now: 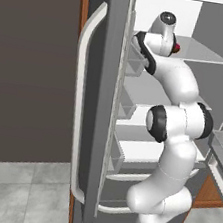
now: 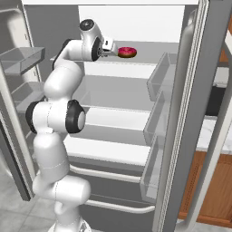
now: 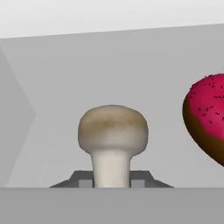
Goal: Pick mushroom from the fridge and place it on the plate on the counter.
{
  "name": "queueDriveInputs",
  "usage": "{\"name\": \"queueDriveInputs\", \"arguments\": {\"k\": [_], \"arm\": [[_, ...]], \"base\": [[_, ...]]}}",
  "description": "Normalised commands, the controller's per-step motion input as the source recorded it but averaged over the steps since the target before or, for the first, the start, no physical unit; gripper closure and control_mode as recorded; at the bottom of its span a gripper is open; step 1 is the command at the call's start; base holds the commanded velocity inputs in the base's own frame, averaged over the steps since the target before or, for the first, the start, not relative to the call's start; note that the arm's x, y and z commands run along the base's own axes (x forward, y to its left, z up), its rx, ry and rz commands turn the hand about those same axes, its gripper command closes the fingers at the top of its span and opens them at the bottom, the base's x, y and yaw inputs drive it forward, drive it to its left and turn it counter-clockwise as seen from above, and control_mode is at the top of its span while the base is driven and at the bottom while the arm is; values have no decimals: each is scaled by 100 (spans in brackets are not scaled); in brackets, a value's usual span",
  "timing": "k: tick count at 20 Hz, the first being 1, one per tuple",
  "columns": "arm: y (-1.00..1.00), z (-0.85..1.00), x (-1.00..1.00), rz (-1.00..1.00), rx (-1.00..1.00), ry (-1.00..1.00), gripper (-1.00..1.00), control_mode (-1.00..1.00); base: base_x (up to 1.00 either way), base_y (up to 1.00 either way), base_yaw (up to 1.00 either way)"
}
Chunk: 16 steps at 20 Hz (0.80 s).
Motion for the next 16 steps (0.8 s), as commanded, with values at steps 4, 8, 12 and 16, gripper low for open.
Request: {"name": "queueDriveInputs", "arguments": {"k": [4,8,12,16], "arm": [[0,0,-44,0,1,-12,100,-100],[0,0,-49,0,0,-9,100,-100],[0,3,-68,0,0,-2,100,-100],[-1,34,-78,0,1,0,100,-100]], "base": [[0,0,0],[0,0,0],[0,0,0],[0,0,0]]}}
